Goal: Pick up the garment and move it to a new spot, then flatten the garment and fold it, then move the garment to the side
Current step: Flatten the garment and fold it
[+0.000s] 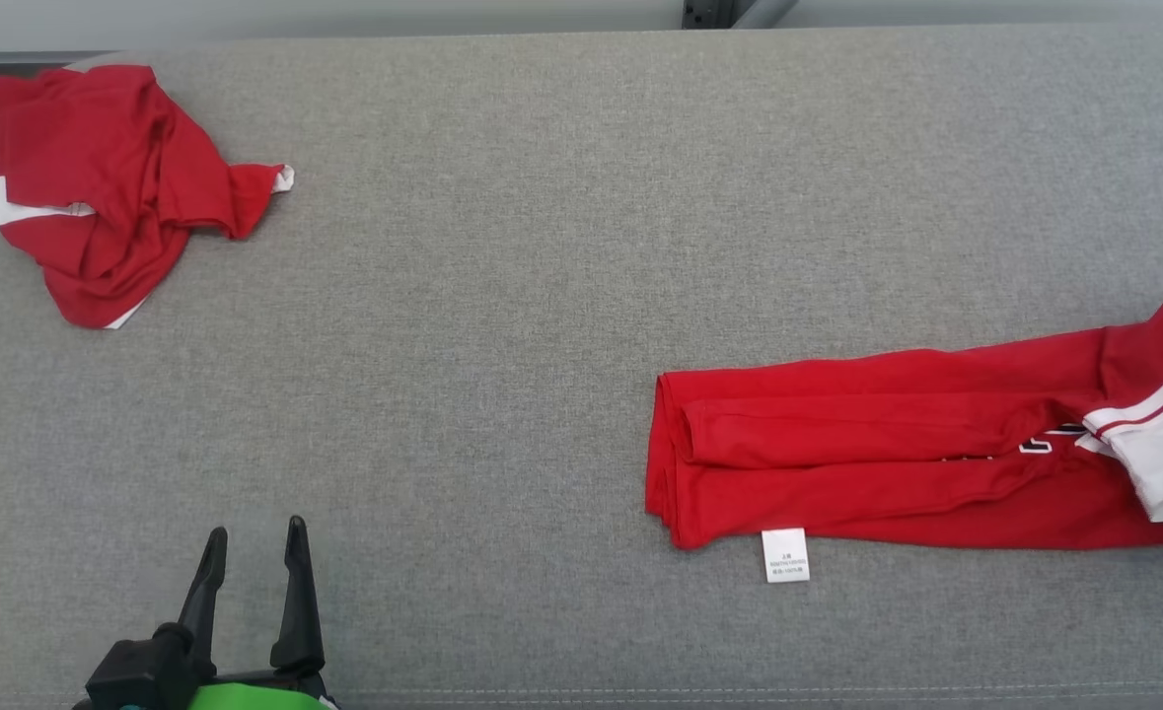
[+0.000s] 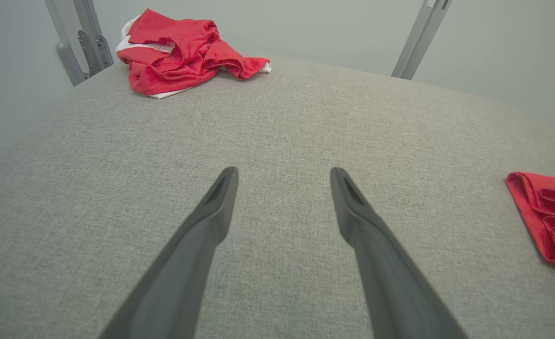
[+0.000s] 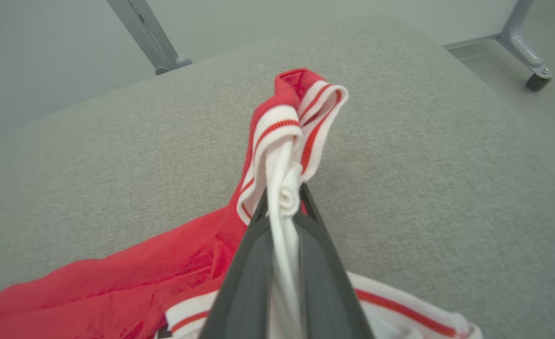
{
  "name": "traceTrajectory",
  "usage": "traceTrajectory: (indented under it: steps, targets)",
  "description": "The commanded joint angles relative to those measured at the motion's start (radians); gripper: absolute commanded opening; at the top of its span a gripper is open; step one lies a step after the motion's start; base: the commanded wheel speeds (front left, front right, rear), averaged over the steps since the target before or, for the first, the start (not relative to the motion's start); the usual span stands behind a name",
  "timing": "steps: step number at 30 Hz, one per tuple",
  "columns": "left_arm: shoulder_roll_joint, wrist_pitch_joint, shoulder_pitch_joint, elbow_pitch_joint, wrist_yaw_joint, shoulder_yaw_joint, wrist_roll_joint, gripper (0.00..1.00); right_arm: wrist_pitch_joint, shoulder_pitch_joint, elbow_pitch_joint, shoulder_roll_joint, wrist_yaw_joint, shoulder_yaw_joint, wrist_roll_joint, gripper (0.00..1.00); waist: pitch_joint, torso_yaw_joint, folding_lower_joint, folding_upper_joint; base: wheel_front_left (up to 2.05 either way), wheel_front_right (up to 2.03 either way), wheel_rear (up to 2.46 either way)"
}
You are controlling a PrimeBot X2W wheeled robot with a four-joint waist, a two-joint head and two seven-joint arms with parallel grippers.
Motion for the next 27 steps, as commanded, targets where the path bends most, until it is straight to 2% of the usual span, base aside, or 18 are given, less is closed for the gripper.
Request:
traceTrajectory:
  steps: [1, 6, 10, 14, 18, 22, 27]
  targets:
    - [0.001, -0.003, 0.019, 0.001, 0.009, -0.001, -0.012, 1.0, 0.006, 0.032, -0.054, 0.024, 0.0, 0.028, 0.001, 0.0, -0.022, 0.012, 0.0, 0.008, 0.0, 0.0, 0.0]
    - [0.0, -0.003, 0.028, 0.001, 0.024, -0.021, -0.027, 1.0, 0.021, 0.107, -0.263, 0.128, 0.0, 0.19, -0.019, 0.0, -0.026, 0.002, 0.0, 0.008, 0.0, 0.0, 0.0]
    - [0.001, -0.003, 0.016, 0.003, 0.027, -0.034, -0.021, 1.0, 0.02, 0.112, -0.344, 0.237, 0.0, 0.331, -0.059, 0.0, -0.011, -0.01, 0.0, 0.008, 0.0, 0.0, 0.0]
    - [0.001, -0.003, 0.002, 0.014, 0.021, -0.038, -0.002, 1.0, -0.003, 0.056, -0.31, 0.349, 0.0, 0.433, -0.12, 0.0, 0.004, -0.02, 0.0, 0.008, 0.0, 0.0, 0.0]
    - [0.001, -0.003, -0.01, 0.026, 0.015, -0.042, 0.012, 1.0, -0.036, 0.001, -0.23, 0.449, 0.0, 0.482, -0.164, 0.0, 0.01, -0.018, 0.0, 0.008, 0.0, 0.0, 0.0]
    - [0.001, -0.003, -0.013, 0.034, 0.012, -0.045, 0.015, 1.0, -0.056, -0.03, -0.168, 0.488, 0.0, 0.521, -0.186, 0.0, 0.01, -0.011, 0.0, 0.008, 0.0, 0.0, 0.0]
    - [0.001, -0.003, 0.001, 0.044, 0.01, -0.042, 0.031, 1.0, -0.078, -0.044, -0.122, 0.502, 0.0, 0.539, -0.193, 0.0, 0.007, -0.011, 0.0, 0.008, 0.0, 0.0, 0.0]
